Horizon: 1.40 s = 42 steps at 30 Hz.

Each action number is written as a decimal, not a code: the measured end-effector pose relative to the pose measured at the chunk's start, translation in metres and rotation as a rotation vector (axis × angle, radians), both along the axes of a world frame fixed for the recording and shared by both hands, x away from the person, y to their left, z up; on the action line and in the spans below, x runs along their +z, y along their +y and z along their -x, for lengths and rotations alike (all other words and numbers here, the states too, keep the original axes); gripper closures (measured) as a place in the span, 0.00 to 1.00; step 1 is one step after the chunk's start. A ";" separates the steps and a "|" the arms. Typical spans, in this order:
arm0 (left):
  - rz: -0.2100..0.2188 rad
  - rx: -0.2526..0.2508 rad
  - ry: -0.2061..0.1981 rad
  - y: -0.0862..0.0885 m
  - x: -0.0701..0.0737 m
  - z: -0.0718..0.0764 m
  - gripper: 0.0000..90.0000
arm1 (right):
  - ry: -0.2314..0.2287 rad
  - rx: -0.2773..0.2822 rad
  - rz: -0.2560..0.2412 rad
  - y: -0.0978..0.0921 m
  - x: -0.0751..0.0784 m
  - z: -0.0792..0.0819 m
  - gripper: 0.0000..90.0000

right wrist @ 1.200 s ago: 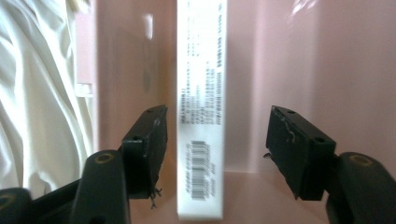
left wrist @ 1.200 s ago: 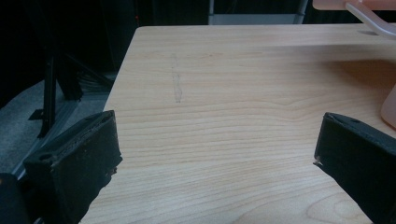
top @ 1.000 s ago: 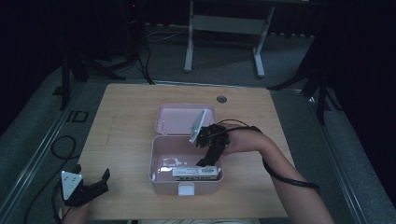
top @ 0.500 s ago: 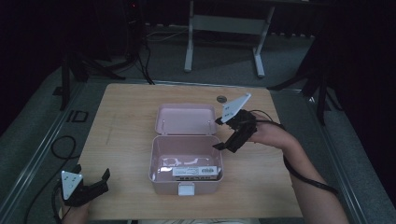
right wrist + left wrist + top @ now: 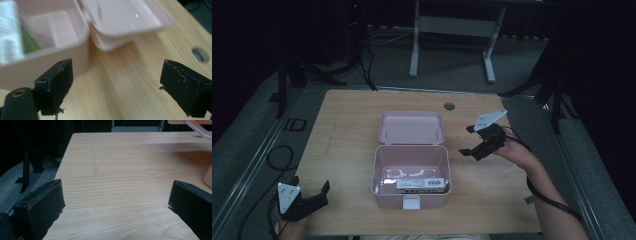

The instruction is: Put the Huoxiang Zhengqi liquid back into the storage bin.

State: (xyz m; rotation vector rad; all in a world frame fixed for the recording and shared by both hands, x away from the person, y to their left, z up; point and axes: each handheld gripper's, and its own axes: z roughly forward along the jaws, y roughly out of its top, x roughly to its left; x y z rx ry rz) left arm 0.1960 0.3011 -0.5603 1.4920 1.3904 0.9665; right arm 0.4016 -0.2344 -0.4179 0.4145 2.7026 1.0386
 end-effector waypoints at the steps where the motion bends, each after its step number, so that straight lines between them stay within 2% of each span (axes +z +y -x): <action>1: -0.001 0.000 0.000 0.000 0.000 0.000 0.00 | -0.001 -0.019 -0.001 -0.004 -0.007 -0.002 0.12; 2: -0.001 -0.001 0.001 0.000 0.000 0.000 0.00 | 0.007 -0.069 -0.014 -0.012 -0.023 -0.008 0.12; 3: -0.002 0.000 0.000 0.000 0.000 0.000 0.00 | -0.001 -0.095 -0.022 -0.016 -0.029 -0.010 0.12; 4: -0.002 0.000 0.000 0.000 0.000 0.000 0.00 | -0.006 -0.144 -0.048 -0.023 -0.040 -0.014 0.12; 5: -0.003 -0.001 0.001 0.000 0.000 0.000 0.00 | -0.006 -0.144 -0.048 -0.023 -0.040 -0.014 0.12; 7: -0.003 -0.001 0.001 0.000 0.000 0.000 0.00 | -0.015 -0.191 -0.079 -0.030 -0.050 -0.017 0.12; 8: -0.003 -0.001 0.001 0.000 0.000 0.000 0.00 | -0.020 -0.232 -0.109 -0.037 -0.059 -0.019 0.12; 13: -0.001 -0.002 0.003 0.000 0.000 0.000 0.00 | -0.026 -0.309 -0.157 -0.051 -0.076 -0.021 0.12; 17: -0.002 0.000 0.002 0.000 0.000 0.000 0.00 | -0.036 -0.369 -0.152 -0.062 -0.089 -0.021 0.12; 19: -0.002 0.000 0.002 0.000 0.000 0.000 0.00 | -0.038 -0.381 -0.143 -0.065 -0.092 -0.021 0.12; 20: -0.002 0.000 0.002 0.000 0.000 0.000 0.00 | -0.023 -0.430 -0.163 -0.072 -0.098 -0.019 0.12; 21: -0.003 0.000 0.003 0.000 0.000 0.000 0.00 | -0.023 -0.430 -0.163 -0.072 -0.098 -0.019 0.12; 22: -0.003 0.000 0.003 -0.001 0.000 0.000 0.00 | -0.032 -0.463 -0.188 -0.077 -0.101 -0.017 0.12; 23: -0.003 0.000 0.003 -0.001 0.000 0.000 0.00 | -0.032 -0.463 -0.188 -0.077 -0.101 -0.017 0.12; 25: -0.002 0.000 0.002 0.000 0.000 0.000 0.00 | -0.028 -0.508 -0.213 -0.083 -0.105 -0.015 0.12; 30: -0.002 0.000 0.003 0.000 0.000 0.000 0.00 | -0.037 -0.562 -0.231 -0.092 -0.111 -0.012 0.12; 32: -0.002 0.000 0.003 0.000 0.000 0.000 0.00 | -0.020 -0.584 -0.259 -0.097 -0.113 -0.012 0.12; 35: -0.002 0.001 0.003 0.000 0.000 0.000 0.00 | -0.019 -0.635 -0.275 -0.104 -0.117 -0.011 0.13; 36: -0.002 0.001 0.003 0.000 0.000 0.000 0.00 | -0.019 -0.635 -0.275 -0.104 -0.117 -0.011 0.13; 37: -0.002 0.003 0.003 0.000 0.000 0.000 0.00 | -0.017 -0.657 -0.284 -0.106 -0.118 -0.010 0.13; 38: -0.002 0.002 0.003 0.000 0.000 0.000 0.00 | -0.013 -0.714 -0.287 -0.112 -0.120 -0.011 0.13; 42: -0.001 0.002 0.003 0.000 0.000 -0.001 0.00 | 0.014 -0.796 -0.311 -0.122 -0.125 -0.011 0.14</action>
